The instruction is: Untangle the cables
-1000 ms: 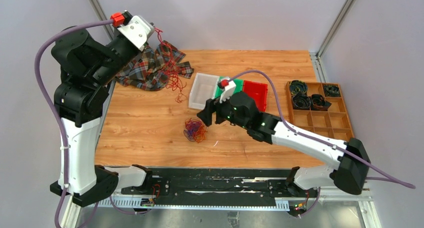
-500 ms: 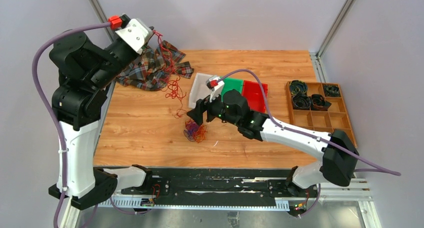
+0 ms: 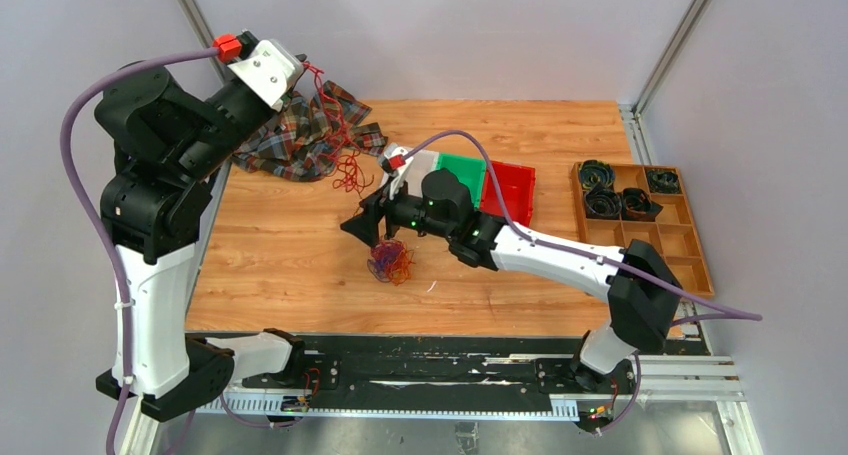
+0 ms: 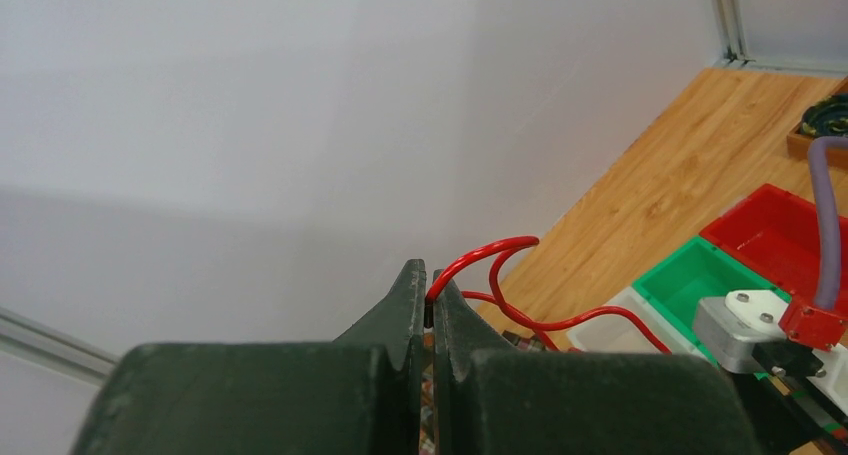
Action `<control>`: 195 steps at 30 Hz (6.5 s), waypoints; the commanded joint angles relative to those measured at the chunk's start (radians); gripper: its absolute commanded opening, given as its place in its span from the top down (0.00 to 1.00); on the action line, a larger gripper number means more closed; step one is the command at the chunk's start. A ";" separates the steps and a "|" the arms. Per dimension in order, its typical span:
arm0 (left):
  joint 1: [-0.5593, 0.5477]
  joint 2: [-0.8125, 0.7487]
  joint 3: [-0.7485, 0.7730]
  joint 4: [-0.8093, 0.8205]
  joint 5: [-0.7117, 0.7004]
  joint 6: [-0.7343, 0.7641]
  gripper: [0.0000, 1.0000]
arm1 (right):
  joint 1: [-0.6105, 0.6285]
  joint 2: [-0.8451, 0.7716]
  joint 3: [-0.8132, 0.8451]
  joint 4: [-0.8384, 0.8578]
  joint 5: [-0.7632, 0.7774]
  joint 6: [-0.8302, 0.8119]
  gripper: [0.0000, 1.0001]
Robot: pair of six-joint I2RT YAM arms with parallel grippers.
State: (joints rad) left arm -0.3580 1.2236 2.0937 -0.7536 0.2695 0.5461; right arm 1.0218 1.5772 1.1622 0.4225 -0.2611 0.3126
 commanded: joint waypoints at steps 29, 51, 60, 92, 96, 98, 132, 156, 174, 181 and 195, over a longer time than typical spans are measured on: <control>-0.010 0.089 0.211 0.403 -0.346 0.426 1.00 | 0.017 -0.188 -0.495 0.043 0.237 0.151 0.99; -0.010 0.042 0.174 0.388 -0.145 0.358 1.00 | 0.014 -0.406 -0.590 -0.130 0.311 0.207 1.00; -0.009 0.015 0.059 0.225 -0.019 0.146 1.00 | 0.003 -0.583 -0.487 -0.268 0.330 0.044 0.99; -0.010 0.051 -0.064 0.168 0.171 -0.011 1.00 | -0.023 -0.793 -0.340 -0.466 0.462 -0.176 0.99; -0.010 0.054 -0.079 0.168 0.177 -0.021 1.00 | -0.026 -0.793 -0.349 -0.455 0.477 -0.173 0.99; -0.011 0.054 -0.089 0.168 0.185 -0.026 1.00 | -0.029 -0.790 -0.355 -0.441 0.477 -0.173 0.99; -0.035 0.351 -0.419 0.393 0.117 -0.011 1.00 | -0.051 -0.864 -0.404 -0.504 0.546 -0.138 0.99; -0.142 0.583 -0.669 0.588 -0.369 0.347 1.00 | -0.054 -0.871 -0.384 -0.547 0.589 -0.154 0.99; -0.122 0.730 -0.561 0.338 -0.167 0.208 0.56 | -0.057 -0.894 -0.376 -0.612 0.643 -0.091 0.99; -0.055 0.785 -0.371 0.079 -0.049 0.253 0.13 | -0.057 -0.876 -0.353 -0.622 0.613 -0.080 0.99; 0.027 0.837 -0.114 -0.260 0.255 0.297 0.09 | -0.056 -0.836 -0.302 -0.640 0.587 -0.072 1.00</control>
State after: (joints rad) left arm -0.3302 2.0148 1.9327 -0.9253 0.4389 0.8608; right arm 0.9787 0.7330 0.8246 -0.2073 0.3386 0.2211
